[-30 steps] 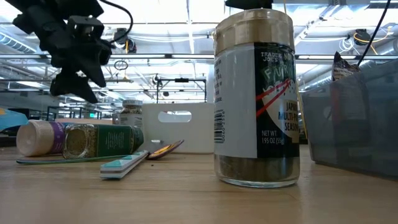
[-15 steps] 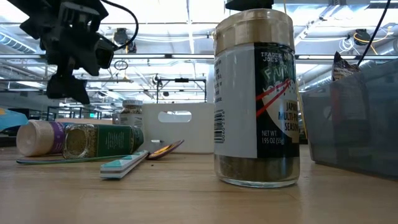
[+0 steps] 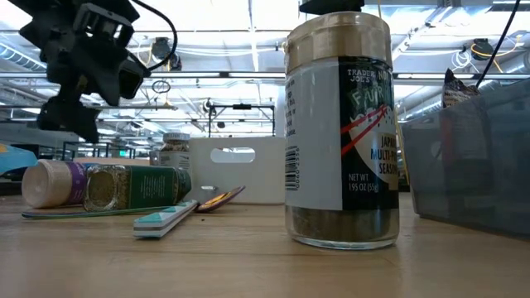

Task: Pick & Place Food Item
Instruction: Put the black seasoning bottle into the bottom black bin

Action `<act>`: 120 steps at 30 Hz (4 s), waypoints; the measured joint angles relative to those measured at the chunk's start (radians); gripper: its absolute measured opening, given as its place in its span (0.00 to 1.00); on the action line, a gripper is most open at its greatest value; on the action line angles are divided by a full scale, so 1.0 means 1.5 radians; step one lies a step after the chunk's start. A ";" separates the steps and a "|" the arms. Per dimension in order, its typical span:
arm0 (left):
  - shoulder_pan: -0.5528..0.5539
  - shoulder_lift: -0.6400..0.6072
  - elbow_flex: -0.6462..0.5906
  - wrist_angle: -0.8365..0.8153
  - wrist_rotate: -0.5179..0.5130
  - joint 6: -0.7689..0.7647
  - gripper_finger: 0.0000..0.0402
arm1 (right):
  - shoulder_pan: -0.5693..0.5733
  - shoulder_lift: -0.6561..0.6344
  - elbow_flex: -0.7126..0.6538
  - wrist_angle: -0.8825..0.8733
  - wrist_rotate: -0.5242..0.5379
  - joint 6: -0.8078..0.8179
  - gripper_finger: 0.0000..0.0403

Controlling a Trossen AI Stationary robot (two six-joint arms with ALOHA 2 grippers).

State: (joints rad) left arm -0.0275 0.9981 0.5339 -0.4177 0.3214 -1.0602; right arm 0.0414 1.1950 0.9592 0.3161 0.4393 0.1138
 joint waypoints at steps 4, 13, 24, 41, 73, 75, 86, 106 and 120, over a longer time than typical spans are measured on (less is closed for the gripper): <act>-0.042 0.000 0.000 -0.012 -0.006 -0.035 0.74 | 0.000 0.000 0.000 -0.011 0.000 0.002 0.42; -0.156 0.009 0.067 -0.167 -0.089 -0.130 0.74 | 0.000 0.000 0.000 -0.017 0.000 0.001 0.42; -0.201 0.139 0.165 -0.283 -0.119 -0.162 0.74 | 0.000 0.000 0.000 -0.049 0.000 -0.001 0.42; -0.200 0.213 0.165 -0.255 -0.175 -0.283 0.74 | 0.000 0.000 0.000 -0.076 0.000 0.021 0.42; -0.196 0.312 0.165 -0.207 -0.203 -0.251 0.74 | 0.000 0.000 0.000 -0.080 0.000 0.013 0.42; -0.196 0.312 0.165 -0.207 -0.202 -0.239 0.74 | 0.000 0.000 0.000 -0.080 0.000 0.013 0.42; -0.195 0.329 0.165 -0.206 -0.165 -0.237 0.74 | 0.000 0.000 0.000 -0.080 0.000 0.013 0.42; -0.171 0.380 0.165 -0.171 -0.117 -0.225 0.74 | 0.000 0.000 -0.001 -0.091 0.000 0.015 0.42; -0.168 0.381 0.165 -0.177 -0.124 -0.242 0.61 | 0.000 0.000 -0.001 -0.096 0.000 0.011 0.42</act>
State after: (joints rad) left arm -0.2790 1.5692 0.7815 -0.6835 0.1347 -1.4227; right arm 0.0414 1.1946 0.9581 0.1726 0.4397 0.1303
